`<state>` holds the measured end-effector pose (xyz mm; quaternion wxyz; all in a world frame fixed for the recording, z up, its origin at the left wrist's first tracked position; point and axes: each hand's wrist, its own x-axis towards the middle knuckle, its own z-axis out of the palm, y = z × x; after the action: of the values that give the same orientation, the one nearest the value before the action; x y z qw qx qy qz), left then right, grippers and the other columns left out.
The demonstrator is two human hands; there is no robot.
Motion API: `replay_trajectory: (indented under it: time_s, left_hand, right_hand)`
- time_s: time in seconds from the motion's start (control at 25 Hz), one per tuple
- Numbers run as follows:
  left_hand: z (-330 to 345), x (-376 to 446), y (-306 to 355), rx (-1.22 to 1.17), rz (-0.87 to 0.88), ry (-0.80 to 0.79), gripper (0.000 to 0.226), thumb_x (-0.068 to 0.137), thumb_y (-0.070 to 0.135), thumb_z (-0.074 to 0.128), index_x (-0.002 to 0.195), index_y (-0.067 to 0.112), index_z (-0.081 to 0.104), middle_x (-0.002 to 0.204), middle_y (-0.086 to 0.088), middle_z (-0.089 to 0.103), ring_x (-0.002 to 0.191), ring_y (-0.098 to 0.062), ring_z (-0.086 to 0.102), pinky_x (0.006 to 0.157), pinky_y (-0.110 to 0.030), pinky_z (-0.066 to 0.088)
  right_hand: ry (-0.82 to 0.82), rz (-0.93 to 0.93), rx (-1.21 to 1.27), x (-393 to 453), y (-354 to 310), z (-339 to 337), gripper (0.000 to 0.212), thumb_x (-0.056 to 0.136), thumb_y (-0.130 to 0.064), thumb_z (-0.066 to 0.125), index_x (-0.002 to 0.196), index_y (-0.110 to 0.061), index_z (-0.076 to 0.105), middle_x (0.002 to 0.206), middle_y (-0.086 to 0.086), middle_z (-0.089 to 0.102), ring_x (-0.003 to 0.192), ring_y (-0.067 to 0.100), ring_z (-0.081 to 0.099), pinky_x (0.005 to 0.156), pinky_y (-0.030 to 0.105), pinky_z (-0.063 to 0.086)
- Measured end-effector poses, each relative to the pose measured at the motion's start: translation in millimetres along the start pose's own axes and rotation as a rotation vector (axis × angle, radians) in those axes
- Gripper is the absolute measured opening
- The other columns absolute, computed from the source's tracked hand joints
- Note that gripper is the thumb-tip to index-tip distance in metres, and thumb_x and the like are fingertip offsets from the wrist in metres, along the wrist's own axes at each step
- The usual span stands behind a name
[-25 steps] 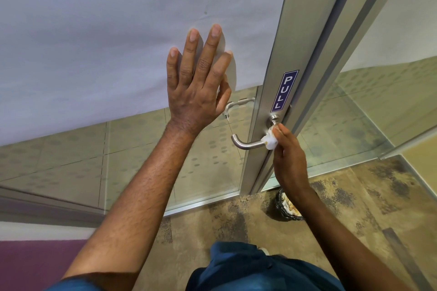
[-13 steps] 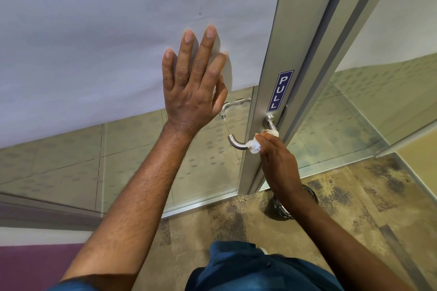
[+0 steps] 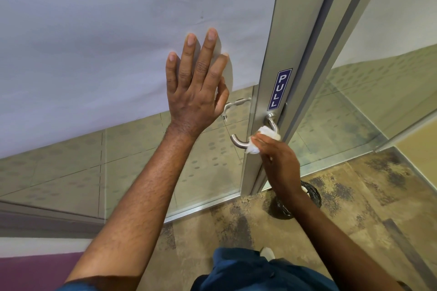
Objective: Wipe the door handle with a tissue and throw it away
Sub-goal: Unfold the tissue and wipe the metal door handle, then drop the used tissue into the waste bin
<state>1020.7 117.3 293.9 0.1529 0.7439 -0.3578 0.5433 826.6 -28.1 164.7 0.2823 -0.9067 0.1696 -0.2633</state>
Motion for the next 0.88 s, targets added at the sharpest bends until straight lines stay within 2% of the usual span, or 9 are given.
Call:
replay_trajectory:
  time_s: [0.08,0.24,0.32,0.4,0.52,0.6,0.68,0.76,0.88]
  left_hand:
    - [-1,0,0,-0.005,0.001,-0.005,0.039,0.098,0.024,0.056,0.138,0.023,0.056,0.166,-0.007,0.036,0.161,-0.032,0.016,0.137,-0.044,-0.004]
    - [-6,3,2,-0.044,-0.025,-0.009,0.04,0.095,0.021,0.062,0.135,0.022,0.061,0.166,-0.007,0.036,0.158,-0.033,0.017,0.136,-0.044,-0.004]
    - [-11,4,6,-0.085,-0.049,-0.03,0.04,0.093,0.02,0.065,0.133,0.021,0.063,0.166,-0.01,0.039,0.158,-0.035,0.016,0.134,-0.046,-0.007]
    - [-13,7,13,-0.113,-0.073,-0.059,0.038,0.091,0.021,0.066,0.128,0.022,0.065,0.166,-0.013,0.042,0.157,-0.039,0.016,0.132,-0.049,-0.012]
    - [-12,13,34,-0.152,-0.095,-0.076,0.034,0.089,0.02,0.069,0.122,0.023,0.067,0.165,-0.015,0.045,0.156,-0.044,0.024,0.13,-0.053,-0.014]
    - [-8,11,59,-0.222,-0.09,-0.11,0.032,0.089,0.018,0.069,0.121,0.023,0.067,0.165,-0.015,0.045,0.155,-0.044,0.029,0.129,-0.055,-0.012]
    - [-3,2,89,-0.305,-0.099,-0.163,0.031,0.091,0.017,0.067,0.122,0.021,0.067,0.165,-0.013,0.047,0.156,-0.041,0.033,0.129,-0.061,-0.004]
    - [4,-14,129,-0.43,-0.122,-0.252,0.03,0.092,0.016,0.065,0.121,0.019,0.068,0.16,-0.01,0.053,0.153,-0.037,0.04,0.128,-0.067,0.011]
    - [12,-48,190,-0.74,-0.186,-0.441,0.029,0.093,0.009,0.06,0.121,0.012,0.07,0.143,-0.006,0.066,0.138,-0.031,0.057,0.123,-0.054,0.038]
  right_hand:
    - [0.046,0.121,0.04,3,13,-7,0.038,0.094,-0.019,0.074,0.131,-0.03,0.072,0.137,-0.008,0.071,0.121,0.025,0.061,0.093,0.039,0.056]
    - [0.117,0.32,0.132,15,41,-18,0.036,0.095,-0.009,0.073,0.125,-0.027,0.075,0.134,-0.002,0.072,0.138,0.026,0.054,0.111,0.041,0.046]
    - [0.166,0.493,0.353,15,56,-29,0.031,0.098,-0.01,0.07,0.124,-0.027,0.075,0.125,0.0,0.075,0.12,0.012,0.067,0.102,0.035,0.056]
    - [0.237,0.609,0.516,11,71,-42,0.025,0.098,-0.007,0.069,0.115,-0.026,0.071,0.113,-0.001,0.074,0.104,0.01,0.072,0.089,0.036,0.064]
    - [0.275,0.728,0.635,0,91,-56,0.012,0.091,-0.008,0.078,0.099,-0.017,0.075,0.098,0.002,0.077,0.087,0.011,0.073,0.073,0.033,0.063]
    - [0.256,0.851,0.776,-11,109,-63,0.009,0.088,-0.009,0.08,0.095,-0.013,0.078,0.091,0.004,0.077,0.078,0.014,0.071,0.072,0.031,0.058]
    - [0.214,0.995,0.883,-22,133,-71,0.014,0.093,-0.001,0.071,0.103,-0.008,0.077,0.099,0.017,0.074,0.083,0.026,0.064,0.08,0.039,0.053]
    - [0.168,1.12,0.937,-33,164,-85,0.025,0.096,0.007,0.058,0.113,-0.003,0.074,0.102,0.017,0.072,0.081,0.025,0.061,0.078,0.037,0.052]
    - [0.121,1.254,0.985,-45,203,-96,0.037,0.099,0.014,0.042,0.123,0.003,0.067,0.1,0.011,0.07,0.081,0.02,0.066,0.067,0.024,0.061]
